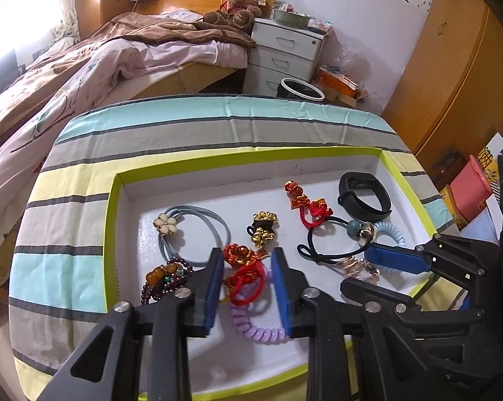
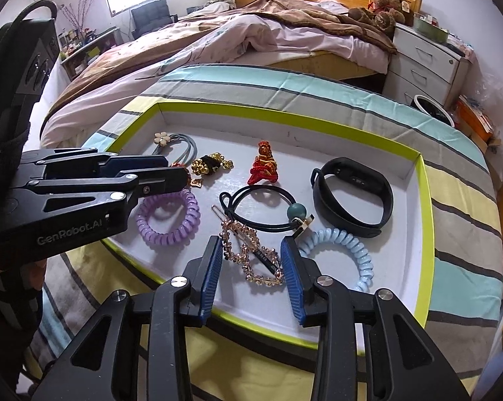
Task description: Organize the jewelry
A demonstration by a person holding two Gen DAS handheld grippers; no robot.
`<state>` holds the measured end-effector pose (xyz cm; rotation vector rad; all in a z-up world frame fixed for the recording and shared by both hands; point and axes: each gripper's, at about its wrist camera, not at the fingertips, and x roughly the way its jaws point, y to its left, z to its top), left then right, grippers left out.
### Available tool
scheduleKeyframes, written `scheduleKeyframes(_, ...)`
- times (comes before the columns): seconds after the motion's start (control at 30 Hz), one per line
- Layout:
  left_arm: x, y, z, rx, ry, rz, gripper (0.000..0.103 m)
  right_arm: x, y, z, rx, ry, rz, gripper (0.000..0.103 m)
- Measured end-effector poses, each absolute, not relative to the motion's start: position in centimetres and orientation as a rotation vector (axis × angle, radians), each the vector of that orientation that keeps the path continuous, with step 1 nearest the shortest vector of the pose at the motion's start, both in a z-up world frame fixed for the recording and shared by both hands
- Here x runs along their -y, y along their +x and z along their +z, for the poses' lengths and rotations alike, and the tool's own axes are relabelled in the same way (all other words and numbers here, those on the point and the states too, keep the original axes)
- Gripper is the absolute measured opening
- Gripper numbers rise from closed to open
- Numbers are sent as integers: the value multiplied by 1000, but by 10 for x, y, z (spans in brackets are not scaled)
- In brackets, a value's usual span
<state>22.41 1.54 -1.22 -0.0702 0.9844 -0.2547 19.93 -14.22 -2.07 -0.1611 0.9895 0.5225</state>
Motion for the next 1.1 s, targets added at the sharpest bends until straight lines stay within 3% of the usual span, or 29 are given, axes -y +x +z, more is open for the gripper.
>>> scheduleKeyframes(0.13,-15,221,-9,-974,-71,-251,33,146,200,-21,-995,-134,522,45)
scheduleKeyframes(0.43,-13,200,7,-936,-61,-223,39,153,190,-9,-950,-90,520,45)
scheduleKeyframes(1.1,-4,119,23,-822,-7,29,40,169,124,25,-762,-43,312,45)
